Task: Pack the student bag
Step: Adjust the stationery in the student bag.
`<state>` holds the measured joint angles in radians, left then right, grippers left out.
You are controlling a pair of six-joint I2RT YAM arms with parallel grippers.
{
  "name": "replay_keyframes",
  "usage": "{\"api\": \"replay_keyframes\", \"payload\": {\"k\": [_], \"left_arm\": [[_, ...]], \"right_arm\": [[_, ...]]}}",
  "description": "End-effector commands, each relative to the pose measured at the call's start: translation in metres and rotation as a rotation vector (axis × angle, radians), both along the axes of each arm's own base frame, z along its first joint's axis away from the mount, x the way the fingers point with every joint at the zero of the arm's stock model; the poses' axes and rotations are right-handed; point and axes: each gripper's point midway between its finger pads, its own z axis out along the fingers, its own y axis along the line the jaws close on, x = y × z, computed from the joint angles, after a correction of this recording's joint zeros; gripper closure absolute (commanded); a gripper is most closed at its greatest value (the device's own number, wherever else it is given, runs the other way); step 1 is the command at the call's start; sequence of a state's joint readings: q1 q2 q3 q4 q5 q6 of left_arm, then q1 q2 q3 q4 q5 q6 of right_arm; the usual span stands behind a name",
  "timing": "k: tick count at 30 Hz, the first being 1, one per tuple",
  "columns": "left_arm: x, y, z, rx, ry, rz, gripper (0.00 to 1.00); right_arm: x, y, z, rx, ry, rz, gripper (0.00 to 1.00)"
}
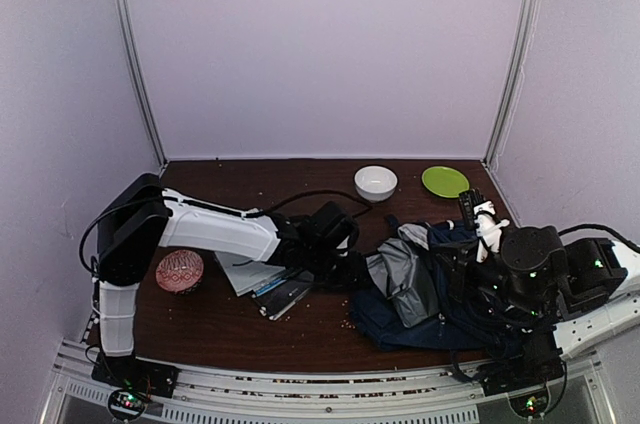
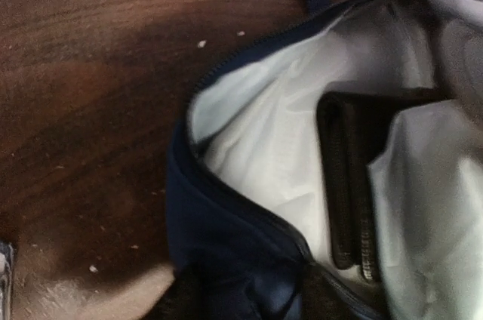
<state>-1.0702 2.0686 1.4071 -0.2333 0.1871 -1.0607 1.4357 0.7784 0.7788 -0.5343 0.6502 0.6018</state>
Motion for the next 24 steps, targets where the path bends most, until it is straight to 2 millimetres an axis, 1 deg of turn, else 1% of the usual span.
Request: {"api": "replay_keyframes", "payload": {"k": [1,3,4,5,6,8,10,12,13,14,15,17,19,21,23,24], "left_arm": [[0.001,0.007,-0.022,0.007,0.01,0.018,0.45],[0.001,0.01,-0.017,-0.018,-0.008,0.027,0.8],[0.003,0.012,-0.007,-0.032,-0.03,0.031,0.96],[0.006,0.014,0.005,-0.042,-0.062,0.035,1.0],[0.01,0.018,0.02,-0.052,-0.101,0.044,1.0],[0.021,0.031,0.06,-0.076,-0.206,0.075,1.0],[0.031,0.051,0.106,-0.08,-0.32,0.107,1.0],[0.038,0.075,0.16,-0.088,-0.448,0.15,1.0],[0.039,0.089,0.192,-0.106,-0.515,0.169,1.0],[0.038,0.1,0.214,-0.113,-0.563,0.181,1.0],[0.038,0.11,0.235,-0.116,-0.615,0.185,1.0],[0.035,0.128,0.271,-0.126,-0.689,0.203,1.0],[0.032,0.147,0.294,-0.125,-0.745,0.226,1.0],[0.03,0.163,0.305,-0.128,-0.783,0.257,1.0],[0.026,0.172,0.303,-0.153,-0.792,0.28,1.0],[0.023,0.172,0.299,-0.175,-0.789,0.274,1.0]], "right_arm": [[0.002,0.005,0.03,0.128,-0.025,-0.016,1.0],[0.002,0.005,0.032,0.131,-0.028,-0.013,1.0],[0.002,0.005,0.033,0.13,-0.033,-0.014,1.0],[0.003,0.004,0.034,0.13,-0.038,-0.016,1.0],[0.004,0.004,0.036,0.128,-0.045,-0.022,1.0],[0.006,0.004,0.04,0.124,-0.063,-0.034,1.0],[0.008,0.004,0.045,0.122,-0.085,-0.047,1.0],[0.012,0.006,0.052,0.136,-0.108,-0.06,1.0],[0.013,0.008,0.056,0.142,-0.117,-0.063,1.0],[0.015,0.009,0.059,0.151,-0.124,-0.072,1.0],[0.017,0.009,0.063,0.161,-0.129,-0.085,1.0],[0.023,0.009,0.072,0.197,-0.135,-0.114,1.0],[0.03,0.009,0.077,0.22,-0.135,-0.142,1.0],[0.039,0.01,0.078,0.232,-0.119,-0.158,1.0],[0.047,0.013,0.073,0.223,-0.099,-0.175,1.0],[0.051,0.014,0.07,0.214,-0.089,-0.182,1.0]]}}
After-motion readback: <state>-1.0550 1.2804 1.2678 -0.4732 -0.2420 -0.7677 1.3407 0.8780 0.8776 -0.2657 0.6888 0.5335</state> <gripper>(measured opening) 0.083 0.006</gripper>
